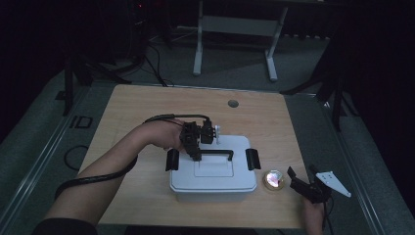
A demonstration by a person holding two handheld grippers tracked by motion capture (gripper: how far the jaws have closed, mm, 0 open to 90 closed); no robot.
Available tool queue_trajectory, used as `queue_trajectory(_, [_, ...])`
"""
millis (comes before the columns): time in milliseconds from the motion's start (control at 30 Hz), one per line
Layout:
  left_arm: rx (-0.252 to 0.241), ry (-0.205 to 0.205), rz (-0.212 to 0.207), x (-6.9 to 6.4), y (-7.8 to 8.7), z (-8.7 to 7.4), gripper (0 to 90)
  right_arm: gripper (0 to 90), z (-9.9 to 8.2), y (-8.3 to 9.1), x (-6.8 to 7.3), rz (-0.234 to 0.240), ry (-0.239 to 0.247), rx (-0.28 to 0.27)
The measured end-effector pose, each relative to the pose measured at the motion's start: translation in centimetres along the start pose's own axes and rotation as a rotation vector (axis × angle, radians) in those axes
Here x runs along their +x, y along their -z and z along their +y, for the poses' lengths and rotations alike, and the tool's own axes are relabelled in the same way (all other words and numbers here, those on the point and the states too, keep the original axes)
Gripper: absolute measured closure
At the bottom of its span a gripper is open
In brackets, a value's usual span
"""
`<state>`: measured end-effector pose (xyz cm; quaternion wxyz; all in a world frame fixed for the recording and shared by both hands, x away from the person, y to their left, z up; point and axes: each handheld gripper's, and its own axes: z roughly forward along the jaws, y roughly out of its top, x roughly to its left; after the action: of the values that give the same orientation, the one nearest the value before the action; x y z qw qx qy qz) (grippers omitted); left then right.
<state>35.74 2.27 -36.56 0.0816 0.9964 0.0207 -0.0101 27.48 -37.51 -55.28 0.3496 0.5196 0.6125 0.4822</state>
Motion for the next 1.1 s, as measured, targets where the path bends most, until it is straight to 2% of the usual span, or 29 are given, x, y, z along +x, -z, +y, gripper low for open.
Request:
queue_trajectory(233, [-0.026,-0.010,0.019,-0.2,1.3,0.0,83.2,11.5,0.0,0.0,0.0,0.000,0.000,0.000])
queue_trajectory(300, [-0.038,-0.019,0.013,-0.4,1.8,0.1,83.2,11.5,0.0,0.0,0.0,0.000,0.001,0.000])
queue_trajectory(333, [-0.040,-0.015,0.007,-0.4,2.1,0.1,83.2,11.5,0.0,0.0,0.0,0.000,0.000,0.000])
queue_trajectory(467, [-0.040,-0.013,0.031,-0.6,3.1,-0.2,83.1,11.5,0.0,0.0,0.0,0.000,0.000,0.000])
queue_trajectory(667, [-0.048,0.010,0.050,-0.7,4.3,-1.3,83.2,11.5,0.0,0.0,0.0,0.000,-0.001,0.000])
queue_trajectory(833, [-0.050,0.041,0.070,-0.9,5.8,-3.2,83.2,11.5,0.0,0.0,0.0,-0.001,0.002,0.000])
queue_trajectory(967, [-0.060,0.092,0.095,-1.0,7.1,-5.4,83.2,11.5,0.0,0.0,0.0,-0.004,0.004,0.002])
queue_trajectory(1100, [-0.039,0.142,0.116,-1.2,8.2,-7.9,83.2,11.5,0.0,0.0,0.1,-0.007,0.009,0.005])
